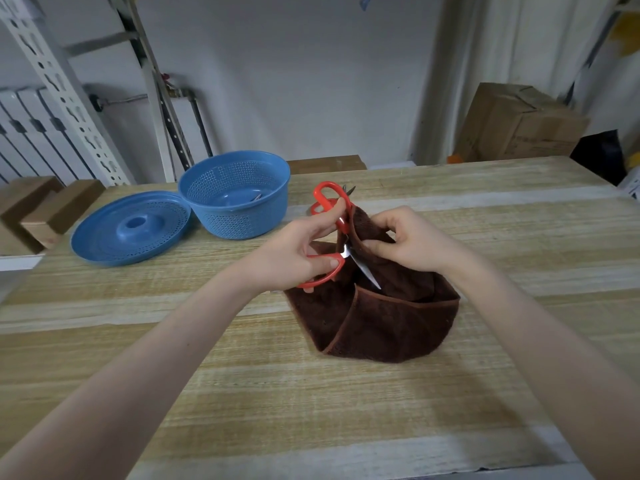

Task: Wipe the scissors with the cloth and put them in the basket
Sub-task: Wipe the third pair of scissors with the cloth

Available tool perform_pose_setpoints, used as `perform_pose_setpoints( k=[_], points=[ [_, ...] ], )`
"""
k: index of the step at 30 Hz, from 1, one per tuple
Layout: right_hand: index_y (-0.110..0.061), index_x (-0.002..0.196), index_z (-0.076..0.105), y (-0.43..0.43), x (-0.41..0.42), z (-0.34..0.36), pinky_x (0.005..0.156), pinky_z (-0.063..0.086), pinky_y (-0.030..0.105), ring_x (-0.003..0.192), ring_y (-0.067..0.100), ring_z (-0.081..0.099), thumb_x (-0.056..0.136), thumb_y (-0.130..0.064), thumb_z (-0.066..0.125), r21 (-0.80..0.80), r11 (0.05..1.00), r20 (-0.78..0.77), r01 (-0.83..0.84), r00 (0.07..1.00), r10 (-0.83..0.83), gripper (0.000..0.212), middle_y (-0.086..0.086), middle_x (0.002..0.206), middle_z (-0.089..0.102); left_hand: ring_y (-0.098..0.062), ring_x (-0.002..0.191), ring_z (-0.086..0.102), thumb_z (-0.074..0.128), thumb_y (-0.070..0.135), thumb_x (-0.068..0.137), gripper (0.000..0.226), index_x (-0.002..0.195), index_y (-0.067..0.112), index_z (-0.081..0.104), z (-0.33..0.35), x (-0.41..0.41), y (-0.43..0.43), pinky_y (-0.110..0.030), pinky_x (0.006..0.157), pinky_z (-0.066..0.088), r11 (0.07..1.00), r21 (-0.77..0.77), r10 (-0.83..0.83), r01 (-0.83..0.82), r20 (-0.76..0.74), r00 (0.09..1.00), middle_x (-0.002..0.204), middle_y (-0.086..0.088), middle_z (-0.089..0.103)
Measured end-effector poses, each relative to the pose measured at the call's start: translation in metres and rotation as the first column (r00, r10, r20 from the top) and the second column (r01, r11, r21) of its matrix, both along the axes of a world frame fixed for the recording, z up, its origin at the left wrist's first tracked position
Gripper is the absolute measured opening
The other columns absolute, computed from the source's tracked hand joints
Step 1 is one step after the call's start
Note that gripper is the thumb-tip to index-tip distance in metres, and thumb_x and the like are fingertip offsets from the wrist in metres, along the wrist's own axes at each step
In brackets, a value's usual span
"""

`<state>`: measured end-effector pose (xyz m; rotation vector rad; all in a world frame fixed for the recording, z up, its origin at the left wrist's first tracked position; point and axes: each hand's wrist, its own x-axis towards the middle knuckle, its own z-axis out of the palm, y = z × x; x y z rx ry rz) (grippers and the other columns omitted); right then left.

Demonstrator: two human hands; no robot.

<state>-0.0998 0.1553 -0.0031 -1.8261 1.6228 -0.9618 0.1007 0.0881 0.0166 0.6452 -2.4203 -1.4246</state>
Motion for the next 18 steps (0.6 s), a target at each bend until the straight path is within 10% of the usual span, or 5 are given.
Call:
perform_pose_setpoints(
  k=[3, 5, 8, 14, 18],
  points=[
    [-0.032, 0.086, 0.07, 0.0, 0.005, -0.006, 0.088, 0.05, 0.022, 0.091, 0.0, 0.067, 0.089, -0.012, 0.067, -0.043, 0.999, 0.006, 0.025, 1.0, -0.025, 0.02, -0.017, 0.09, 0.072, -0.006, 0.058, 0.05, 0.055, -0.012, 0.09, 0.082, 0.154, 0.02, 0.014, -0.005, 0.0, -0.005, -0.014, 0.048, 0.04, 1.0, -0.02, -0.004, 0.004, 0.008, 1.0, 0.154, 0.006, 0.023],
    [-0.036, 0.083, 0.067, 0.002, 0.003, -0.006, 0.085, 0.047, 0.018, 0.089, -0.006, 0.065, 0.09, -0.009, 0.065, -0.008, 1.0, 0.002, -0.03, 1.0, 0.03, 0.028, -0.024, 0.084, 0.071, -0.012, 0.1, 0.062, 0.056, -0.012, 0.089, 0.081, 0.154, 0.016, 0.016, -0.009, 0.004, -0.007, -0.006, 0.059, 0.037, 1.0, -0.009, -0.013, 0.013, 0.001, 1.0, 0.156, 0.007, 0.023],
    [-0.036, 0.084, 0.067, 0.002, -0.002, 0.0, 0.088, 0.045, 0.021, 0.089, -0.005, 0.065, 0.09, -0.007, 0.065, 0.061, 0.994, 0.011, -0.087, 0.996, 0.086, 0.03, -0.027, 0.084, 0.07, -0.012, 0.143, 0.028, 0.057, -0.013, 0.088, 0.08, 0.153, 0.011, 0.018, -0.009, 0.008, -0.006, -0.006, 0.064, 0.04, 1.0, 0.001, -0.008, 0.008, -0.003, 1.0, 0.157, 0.003, 0.025],
    [-0.03, 0.085, 0.069, -0.005, 0.011, -0.004, 0.085, 0.049, 0.019, 0.089, -0.002, 0.066, 0.089, -0.011, 0.068, -0.044, 0.999, -0.019, 0.015, 1.0, -0.016, 0.02, -0.019, 0.086, 0.07, 0.018, 0.063, 0.056, 0.051, -0.016, 0.089, 0.081, 0.153, 0.016, 0.014, -0.001, 0.004, -0.001, -0.011, 0.047, 0.04, 1.0, 0.011, -0.001, 0.001, -0.03, 1.0, 0.154, -0.001, 0.023],
    [-0.026, 0.089, 0.07, -0.003, 0.006, -0.005, 0.086, 0.048, 0.019, 0.09, -0.002, 0.066, 0.092, -0.009, 0.063, 0.009, 1.0, -0.038, -0.026, 0.999, 0.027, 0.019, -0.015, 0.09, 0.072, 0.003, 0.136, 0.03, 0.054, -0.016, 0.088, 0.08, 0.153, 0.011, 0.017, -0.012, 0.008, -0.007, -0.01, 0.059, 0.043, 1.0, 0.009, 0.008, -0.008, -0.043, 0.999, 0.158, 0.0, 0.023]
  ],
)
